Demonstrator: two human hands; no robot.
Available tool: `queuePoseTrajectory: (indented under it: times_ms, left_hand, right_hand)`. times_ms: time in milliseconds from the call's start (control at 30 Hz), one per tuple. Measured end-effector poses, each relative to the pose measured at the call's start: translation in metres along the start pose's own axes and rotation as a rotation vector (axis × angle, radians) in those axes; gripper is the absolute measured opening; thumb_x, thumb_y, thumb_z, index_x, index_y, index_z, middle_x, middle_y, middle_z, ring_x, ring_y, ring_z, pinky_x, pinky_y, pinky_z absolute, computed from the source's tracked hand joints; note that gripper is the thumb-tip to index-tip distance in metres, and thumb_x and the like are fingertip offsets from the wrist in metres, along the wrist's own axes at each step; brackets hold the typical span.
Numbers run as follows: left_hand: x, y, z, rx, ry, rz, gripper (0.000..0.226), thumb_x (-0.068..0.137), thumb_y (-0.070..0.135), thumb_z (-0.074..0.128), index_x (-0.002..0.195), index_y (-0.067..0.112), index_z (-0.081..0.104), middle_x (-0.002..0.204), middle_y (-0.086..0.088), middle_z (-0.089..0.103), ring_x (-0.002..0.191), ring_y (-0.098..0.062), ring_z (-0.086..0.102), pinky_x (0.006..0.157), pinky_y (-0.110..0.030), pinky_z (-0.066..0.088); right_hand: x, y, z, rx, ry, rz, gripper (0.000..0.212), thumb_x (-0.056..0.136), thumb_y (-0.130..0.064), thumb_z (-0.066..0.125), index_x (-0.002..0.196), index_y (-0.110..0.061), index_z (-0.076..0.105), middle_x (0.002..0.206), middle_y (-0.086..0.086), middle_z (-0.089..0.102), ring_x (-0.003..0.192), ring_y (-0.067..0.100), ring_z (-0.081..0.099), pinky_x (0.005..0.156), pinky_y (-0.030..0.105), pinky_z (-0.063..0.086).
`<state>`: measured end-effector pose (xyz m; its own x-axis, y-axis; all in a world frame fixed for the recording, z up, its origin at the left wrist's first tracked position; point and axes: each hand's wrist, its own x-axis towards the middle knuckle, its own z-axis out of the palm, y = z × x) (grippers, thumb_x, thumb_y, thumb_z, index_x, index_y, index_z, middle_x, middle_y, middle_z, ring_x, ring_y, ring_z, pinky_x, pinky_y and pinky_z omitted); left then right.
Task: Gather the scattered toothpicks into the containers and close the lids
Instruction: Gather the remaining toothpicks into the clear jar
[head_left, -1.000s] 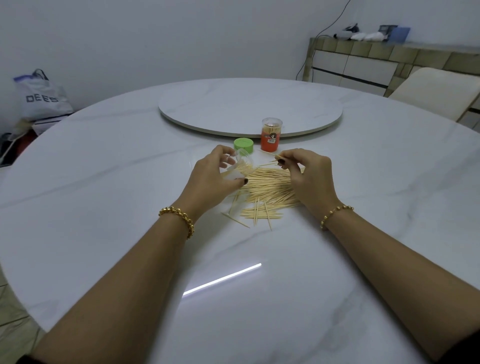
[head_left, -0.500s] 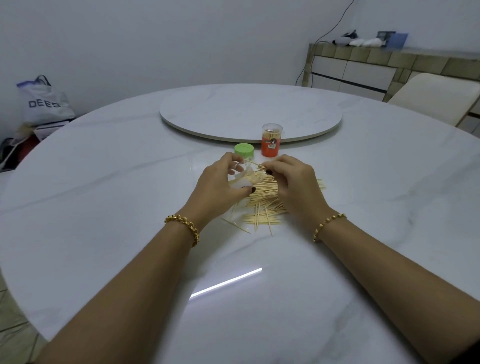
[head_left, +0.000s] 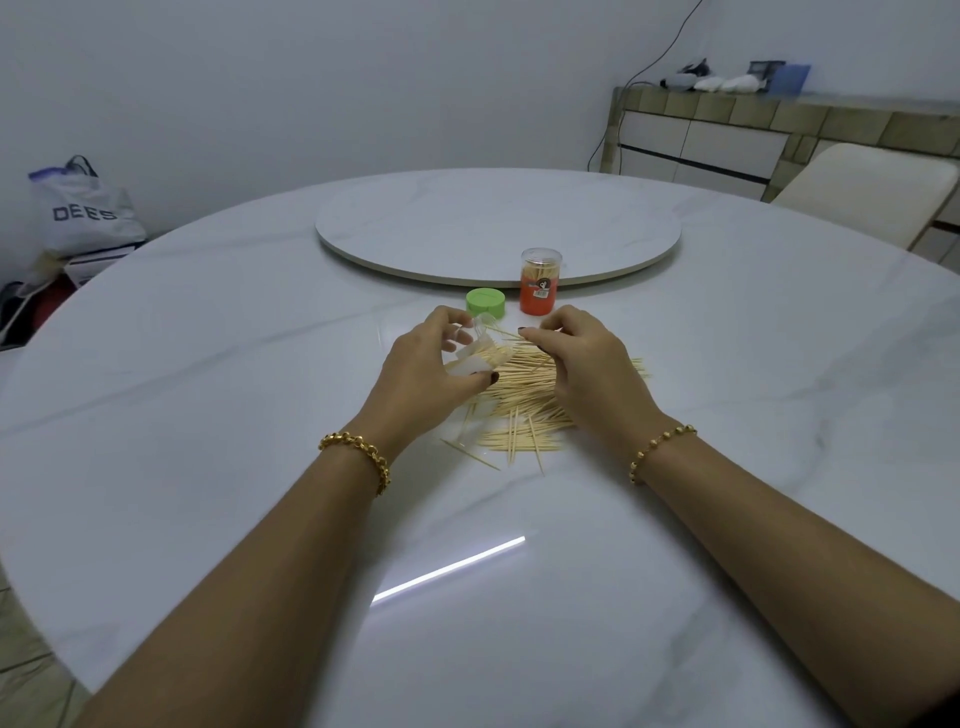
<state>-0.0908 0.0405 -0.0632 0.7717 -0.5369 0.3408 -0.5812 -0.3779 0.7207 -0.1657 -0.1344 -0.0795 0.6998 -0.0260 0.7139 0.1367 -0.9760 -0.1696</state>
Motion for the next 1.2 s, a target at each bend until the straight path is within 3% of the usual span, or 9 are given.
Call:
queuePoseTrajectory:
  times_ms: [300, 433, 567, 900, 1067, 1200]
  left_hand:
    - [-0.001, 0.004, 0.001, 0.011, -0.025, 0.004, 0.055, 0.077, 0.025, 0.078, 0.124, 0.02, 0.05, 0.114, 0.005, 0.058, 0.108, -0.012, 0.054, 0.079, -0.019, 0.044]
    - [-0.003, 0.007, 0.003, -0.03, -0.036, 0.008, 0.054, 0.077, 0.022, 0.078, 0.123, 0.018, 0.051, 0.111, 0.004, 0.059, 0.105, -0.011, 0.055, 0.069, -0.008, 0.04]
    - [-0.004, 0.008, 0.005, -0.035, -0.049, 0.022, 0.052, 0.076, 0.021, 0.078, 0.12, 0.019, 0.051, 0.108, 0.005, 0.06, 0.104, -0.01, 0.056, 0.07, -0.008, 0.039]
    - [-0.002, 0.006, 0.006, -0.03, -0.047, 0.025, 0.052, 0.075, 0.022, 0.078, 0.119, 0.021, 0.051, 0.107, 0.007, 0.059, 0.105, -0.01, 0.056, 0.071, -0.008, 0.04]
    - [-0.001, 0.004, 0.005, -0.043, -0.037, 0.024, 0.053, 0.076, 0.024, 0.079, 0.121, 0.02, 0.051, 0.11, 0.006, 0.06, 0.105, -0.009, 0.056, 0.067, -0.007, 0.04]
    - [-0.001, 0.004, 0.005, -0.051, -0.03, 0.033, 0.054, 0.076, 0.026, 0.079, 0.122, 0.019, 0.051, 0.11, 0.006, 0.06, 0.105, -0.009, 0.056, 0.064, -0.003, 0.041]
  right_hand:
    - [0.004, -0.013, -0.007, -0.135, 0.031, -0.068, 0.046, 0.056, 0.026, 0.066, 0.094, 0.002, 0.071, 0.085, 0.017, 0.062, 0.072, 0.032, 0.059, 0.058, 0.032, 0.05]
    - [0.003, -0.019, -0.005, 0.037, 0.069, -0.075, 0.042, 0.069, 0.02, 0.058, 0.103, -0.002, 0.07, 0.089, 0.015, 0.062, 0.08, 0.03, 0.059, 0.067, 0.029, 0.048]
    - [0.003, -0.022, -0.005, 0.187, 0.112, -0.015, 0.026, 0.082, 0.007, 0.057, 0.103, -0.005, 0.067, 0.093, 0.008, 0.068, 0.085, 0.025, 0.061, 0.077, 0.027, 0.047]
    - [0.003, -0.018, -0.003, 0.228, 0.152, 0.005, 0.024, 0.084, 0.005, 0.053, 0.096, -0.005, 0.071, 0.089, 0.005, 0.071, 0.084, 0.023, 0.063, 0.075, 0.029, 0.049]
    - [0.004, -0.02, -0.011, 0.412, 0.208, 0.166, 0.022, 0.089, 0.005, 0.049, 0.096, -0.01, 0.063, 0.086, -0.002, 0.07, 0.083, 0.011, 0.068, 0.075, 0.032, 0.054]
    - [0.005, -0.028, -0.015, 0.528, 0.236, 0.265, 0.017, 0.092, 0.003, 0.049, 0.099, -0.012, 0.054, 0.086, -0.004, 0.072, 0.086, 0.002, 0.067, 0.07, 0.018, 0.05]
